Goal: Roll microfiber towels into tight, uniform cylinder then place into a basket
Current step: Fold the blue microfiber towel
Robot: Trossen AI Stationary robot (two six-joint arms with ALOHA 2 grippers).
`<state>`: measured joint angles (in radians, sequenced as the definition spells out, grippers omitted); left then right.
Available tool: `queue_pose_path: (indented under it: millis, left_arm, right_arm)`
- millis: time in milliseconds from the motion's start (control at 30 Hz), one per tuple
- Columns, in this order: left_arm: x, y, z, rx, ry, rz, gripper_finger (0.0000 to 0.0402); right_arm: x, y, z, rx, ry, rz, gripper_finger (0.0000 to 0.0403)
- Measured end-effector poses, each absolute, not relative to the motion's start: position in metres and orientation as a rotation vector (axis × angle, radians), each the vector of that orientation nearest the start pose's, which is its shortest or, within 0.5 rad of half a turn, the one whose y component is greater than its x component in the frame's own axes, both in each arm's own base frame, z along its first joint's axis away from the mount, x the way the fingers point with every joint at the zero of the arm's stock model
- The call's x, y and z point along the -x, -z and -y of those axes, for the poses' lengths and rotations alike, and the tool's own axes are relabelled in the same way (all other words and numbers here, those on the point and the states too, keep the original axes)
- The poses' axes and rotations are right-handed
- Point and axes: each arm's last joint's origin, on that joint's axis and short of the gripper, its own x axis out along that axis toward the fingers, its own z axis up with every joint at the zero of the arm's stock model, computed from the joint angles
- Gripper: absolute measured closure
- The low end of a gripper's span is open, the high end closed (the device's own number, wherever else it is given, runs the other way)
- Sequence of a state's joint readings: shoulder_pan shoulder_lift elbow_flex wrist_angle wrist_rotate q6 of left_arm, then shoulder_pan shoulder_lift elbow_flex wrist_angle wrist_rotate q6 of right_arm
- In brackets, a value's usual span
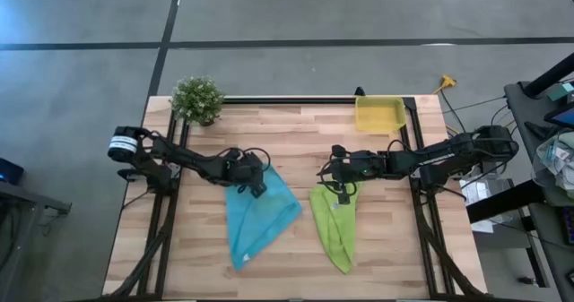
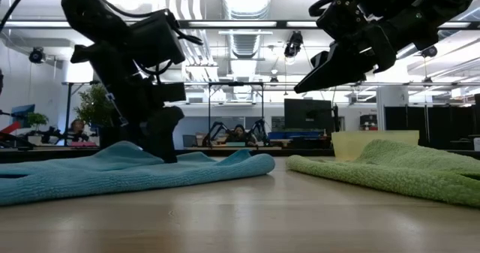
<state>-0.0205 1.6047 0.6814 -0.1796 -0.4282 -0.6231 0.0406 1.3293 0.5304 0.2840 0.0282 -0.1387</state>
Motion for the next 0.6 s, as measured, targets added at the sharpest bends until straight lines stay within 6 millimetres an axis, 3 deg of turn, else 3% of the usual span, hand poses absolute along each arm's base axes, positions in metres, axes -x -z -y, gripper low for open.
queue_pose_path:
  millis: [300, 600]
  left_arm:
    - [-0.2656, -0.1318, -0.0079, 0.31, -0.672, -0.91, 0.0208]
    - [-0.2643, -0.1306, -0.008, 0.306, -0.674, -0.919, 0.0297]
  right_arm:
    - [-0.2541, -0.1775, -0.0095, 0.157, -0.049, -0.516, 0.0291]
    - [-0.254, -0.1774, -0.0095, 0.158, -0.049, -0.516, 0.0291]
